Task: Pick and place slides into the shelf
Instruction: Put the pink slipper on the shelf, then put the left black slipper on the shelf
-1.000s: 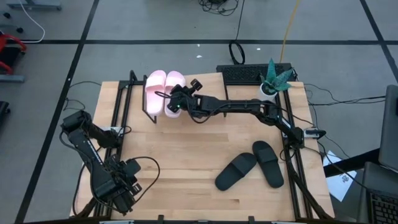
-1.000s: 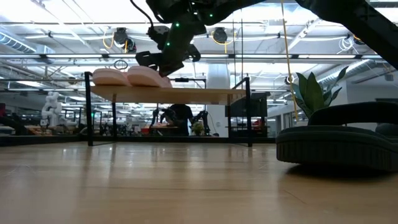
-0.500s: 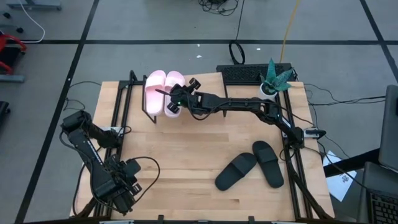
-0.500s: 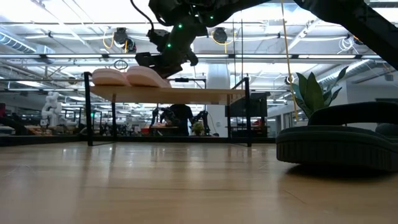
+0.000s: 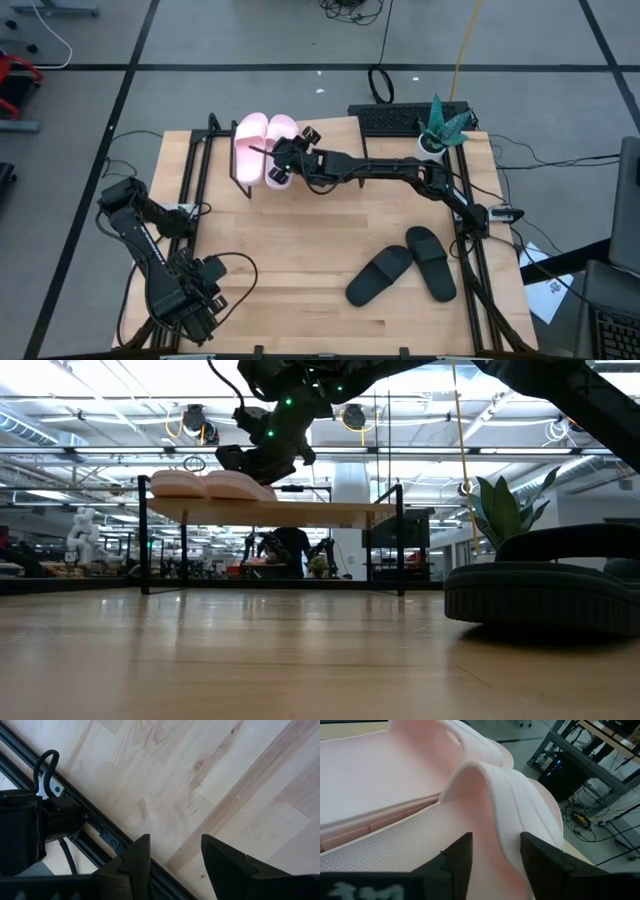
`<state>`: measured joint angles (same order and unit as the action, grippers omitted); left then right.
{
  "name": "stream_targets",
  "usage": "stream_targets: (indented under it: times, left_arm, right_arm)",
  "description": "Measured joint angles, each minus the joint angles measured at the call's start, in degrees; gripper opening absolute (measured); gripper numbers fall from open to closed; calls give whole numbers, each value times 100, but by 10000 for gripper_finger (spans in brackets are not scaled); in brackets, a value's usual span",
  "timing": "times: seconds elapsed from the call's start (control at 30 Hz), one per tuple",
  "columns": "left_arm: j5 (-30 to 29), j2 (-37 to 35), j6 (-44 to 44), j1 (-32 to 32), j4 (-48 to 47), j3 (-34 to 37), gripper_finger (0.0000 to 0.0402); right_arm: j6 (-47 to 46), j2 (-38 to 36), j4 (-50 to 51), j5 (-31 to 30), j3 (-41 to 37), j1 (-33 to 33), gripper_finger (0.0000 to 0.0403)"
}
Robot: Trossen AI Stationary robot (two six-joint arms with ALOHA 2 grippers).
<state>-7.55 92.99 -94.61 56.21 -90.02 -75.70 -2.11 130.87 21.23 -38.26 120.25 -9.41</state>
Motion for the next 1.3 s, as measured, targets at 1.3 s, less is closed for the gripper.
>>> stream_targets:
  times: [1.3]
  left_arm:
    - [2, -1, -13, 2, 0, 0, 172]
  right_arm:
    - [175, -293, -267, 454, -9, 114, 188]
